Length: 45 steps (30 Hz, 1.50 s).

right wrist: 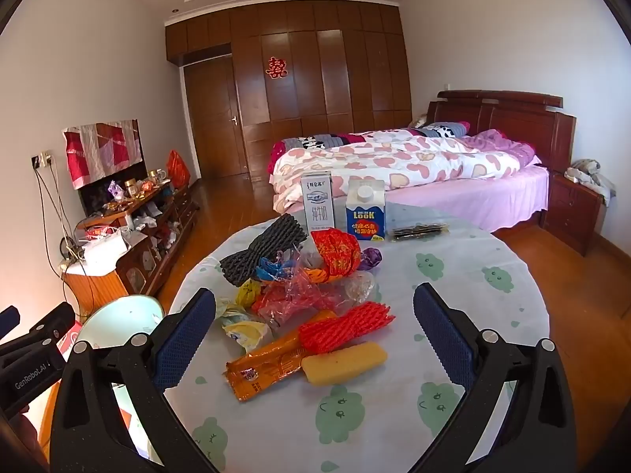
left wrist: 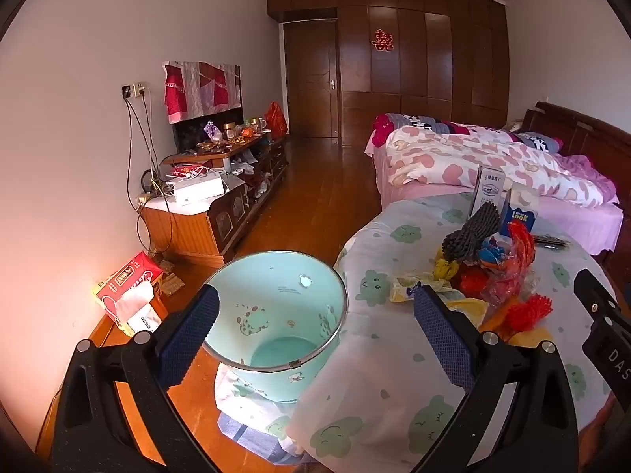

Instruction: Collect trash

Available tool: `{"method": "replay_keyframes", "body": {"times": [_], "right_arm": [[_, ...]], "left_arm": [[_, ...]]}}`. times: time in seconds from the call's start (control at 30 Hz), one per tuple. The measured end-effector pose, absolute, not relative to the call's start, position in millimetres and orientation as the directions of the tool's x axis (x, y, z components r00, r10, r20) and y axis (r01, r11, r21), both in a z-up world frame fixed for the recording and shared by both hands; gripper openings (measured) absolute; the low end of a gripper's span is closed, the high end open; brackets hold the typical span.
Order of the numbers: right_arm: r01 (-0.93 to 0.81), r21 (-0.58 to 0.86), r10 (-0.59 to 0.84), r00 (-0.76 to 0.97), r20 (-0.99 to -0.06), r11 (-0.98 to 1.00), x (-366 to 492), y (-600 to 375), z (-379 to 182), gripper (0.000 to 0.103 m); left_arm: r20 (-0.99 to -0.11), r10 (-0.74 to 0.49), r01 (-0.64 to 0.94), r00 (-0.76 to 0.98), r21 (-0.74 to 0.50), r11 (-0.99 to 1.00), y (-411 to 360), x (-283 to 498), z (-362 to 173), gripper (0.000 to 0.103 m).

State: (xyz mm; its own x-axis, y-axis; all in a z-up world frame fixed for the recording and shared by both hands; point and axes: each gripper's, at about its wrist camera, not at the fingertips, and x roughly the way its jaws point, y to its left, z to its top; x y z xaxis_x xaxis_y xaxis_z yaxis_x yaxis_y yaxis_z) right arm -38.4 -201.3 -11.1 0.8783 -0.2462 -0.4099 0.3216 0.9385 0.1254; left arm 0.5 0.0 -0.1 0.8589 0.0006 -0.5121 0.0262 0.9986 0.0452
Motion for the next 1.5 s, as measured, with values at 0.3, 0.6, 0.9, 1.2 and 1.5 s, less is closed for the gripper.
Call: {"method": "replay_keyframes", "body": {"times": [0.3, 0.6, 0.9, 1.2, 1.5], "right_arm": [[0.323, 0.128, -0.245, 0.876, -0.415, 0.938, -37.8, -202.8, -12.1, 0.098], [0.323, 0.128, -0.245, 0.876, -0.416, 0.938, -38.4, -202.0, -12.2, 0.098], [0.323, 0.128, -0.245, 0.876, -0.414, 0.938, -38.6, -201.9, -11.6, 0.098], [0.324, 0.13, -0.245, 0.876, -0.415, 0.937, -38.3, -202.2, -8.5, 0.098], [0.323, 0.131, -0.244, 0.877, -0.414, 0.937, -39.6, -202.6, -12.6, 0.098]], "left_arm": [[-0.505, 0.004, 0.025, 0.863, 0.051, 0.998, 1.0, -3.4, 0.5, 0.097], [-0.511, 0.007, 0.028, 0.86, 0.061, 0.998, -1.0, -0.4, -4.2, 0.097], [-0.511, 0.007, 0.029, 0.859, 0.062, 0.998, -0.9, -0.3, -4.7, 0.097], [-0.511, 0.008, 0.029, 0.86, 0.063, 0.998, -1.6, -0.3, -4.3, 0.097], [-0.511, 0.008, 0.029, 0.86, 0.063, 0.998, -1.5, -0.3, -4.6, 0.097]]}}
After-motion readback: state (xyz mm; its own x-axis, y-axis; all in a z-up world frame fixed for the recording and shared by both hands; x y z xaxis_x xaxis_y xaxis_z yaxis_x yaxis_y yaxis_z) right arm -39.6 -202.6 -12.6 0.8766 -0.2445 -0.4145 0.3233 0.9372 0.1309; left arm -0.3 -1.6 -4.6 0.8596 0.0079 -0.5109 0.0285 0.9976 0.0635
